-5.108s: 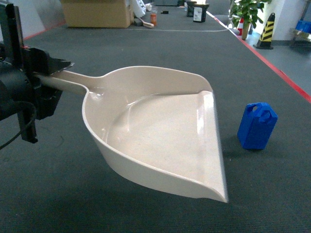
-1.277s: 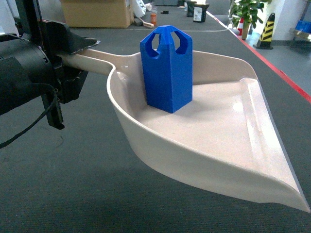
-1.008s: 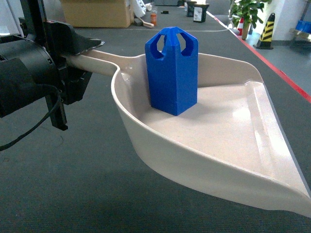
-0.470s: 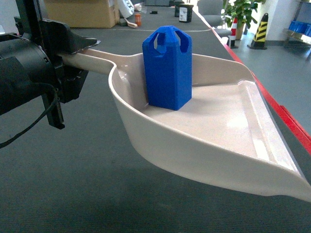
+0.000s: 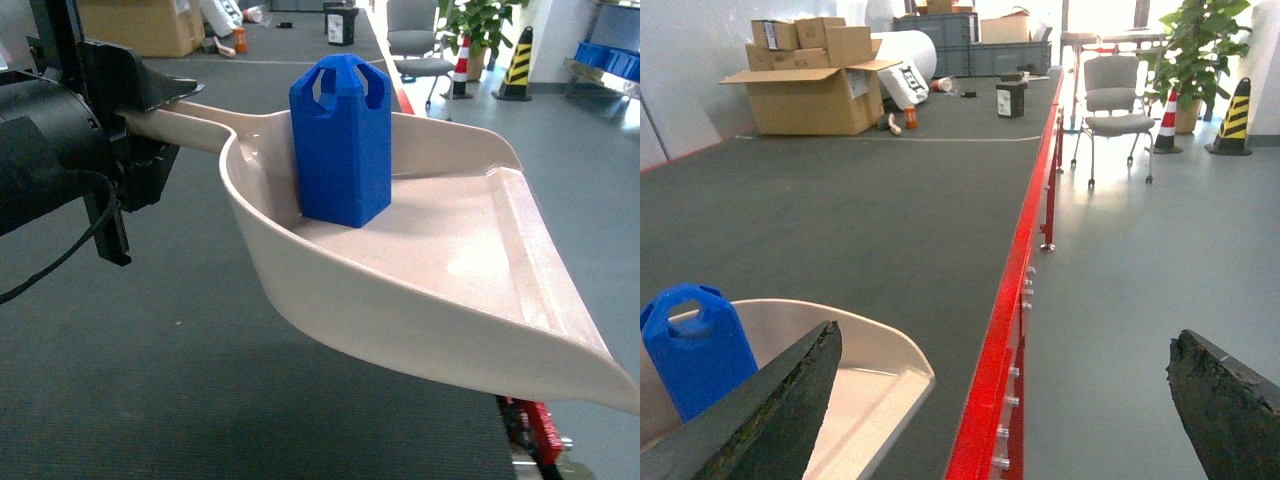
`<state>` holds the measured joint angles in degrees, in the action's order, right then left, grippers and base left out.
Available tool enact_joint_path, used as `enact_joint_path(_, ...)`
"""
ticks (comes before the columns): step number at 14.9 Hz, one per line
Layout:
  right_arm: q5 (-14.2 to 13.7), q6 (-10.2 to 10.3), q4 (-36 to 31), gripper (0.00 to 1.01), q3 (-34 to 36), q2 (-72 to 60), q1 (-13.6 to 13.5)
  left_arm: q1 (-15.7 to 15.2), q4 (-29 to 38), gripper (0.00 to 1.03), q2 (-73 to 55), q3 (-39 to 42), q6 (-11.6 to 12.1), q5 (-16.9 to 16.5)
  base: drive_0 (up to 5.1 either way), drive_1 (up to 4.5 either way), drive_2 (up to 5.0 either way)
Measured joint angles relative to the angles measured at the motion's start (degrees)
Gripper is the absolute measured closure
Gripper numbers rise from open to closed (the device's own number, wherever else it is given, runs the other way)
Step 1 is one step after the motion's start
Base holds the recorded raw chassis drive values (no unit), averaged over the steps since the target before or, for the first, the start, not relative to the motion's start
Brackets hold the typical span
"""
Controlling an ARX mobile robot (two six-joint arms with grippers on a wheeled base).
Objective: Place part in tray to right shelf
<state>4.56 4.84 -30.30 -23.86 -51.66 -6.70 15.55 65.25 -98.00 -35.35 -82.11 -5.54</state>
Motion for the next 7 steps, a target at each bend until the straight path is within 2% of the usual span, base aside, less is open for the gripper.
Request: enact_joint_path(7, 0.0, 0.0, 0.07, 0.03, 0.0, 0.0, 0.0, 0.0, -0.11, 0.9, -0.11, -0.02, 0.0, -0.02, 5.1, -2.35, -2.3)
